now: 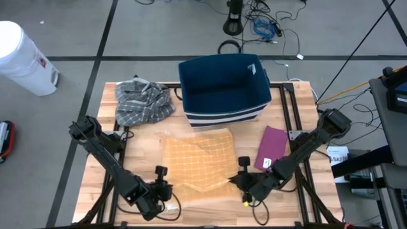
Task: Fold towel
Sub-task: Fold the yellow towel
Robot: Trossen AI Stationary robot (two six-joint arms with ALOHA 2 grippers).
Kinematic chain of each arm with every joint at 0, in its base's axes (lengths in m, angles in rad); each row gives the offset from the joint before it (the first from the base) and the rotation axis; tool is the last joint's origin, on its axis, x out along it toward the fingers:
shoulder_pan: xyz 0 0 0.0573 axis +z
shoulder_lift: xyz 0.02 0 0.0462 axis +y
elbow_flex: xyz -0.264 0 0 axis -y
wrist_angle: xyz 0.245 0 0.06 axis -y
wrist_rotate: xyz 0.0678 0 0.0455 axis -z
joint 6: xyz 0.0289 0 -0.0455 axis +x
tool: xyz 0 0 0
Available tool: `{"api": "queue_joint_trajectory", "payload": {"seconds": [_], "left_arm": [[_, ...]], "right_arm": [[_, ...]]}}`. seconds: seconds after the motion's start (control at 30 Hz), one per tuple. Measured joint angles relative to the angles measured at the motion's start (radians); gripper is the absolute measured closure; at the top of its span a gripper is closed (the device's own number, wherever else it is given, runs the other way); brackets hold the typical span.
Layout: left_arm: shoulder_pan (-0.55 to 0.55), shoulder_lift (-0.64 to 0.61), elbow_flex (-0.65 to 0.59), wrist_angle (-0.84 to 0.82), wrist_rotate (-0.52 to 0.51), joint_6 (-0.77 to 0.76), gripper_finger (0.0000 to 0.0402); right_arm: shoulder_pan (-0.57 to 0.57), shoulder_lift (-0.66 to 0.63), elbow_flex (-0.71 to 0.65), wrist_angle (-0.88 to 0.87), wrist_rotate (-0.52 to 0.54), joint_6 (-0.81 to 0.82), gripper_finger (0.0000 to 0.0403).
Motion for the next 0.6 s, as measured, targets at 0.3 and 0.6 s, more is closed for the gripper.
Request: {"api": "queue_joint_trajectory", "payload": {"seconds": [0.3,0.6], "left_arm": [[-0.068,-0.003,0.257,-0.299,-0.202,-0.008,0.04],[-0.127,-0.003,0.455,-0.422,-0.379,0.051,0.04]], "right_arm": [[0.075,-0.194,0.002,-0.012,0.07,-0.143,0.0403],[0.156,-0.377,0.002,0.047,0.041,-0.327,0.0403]]}}
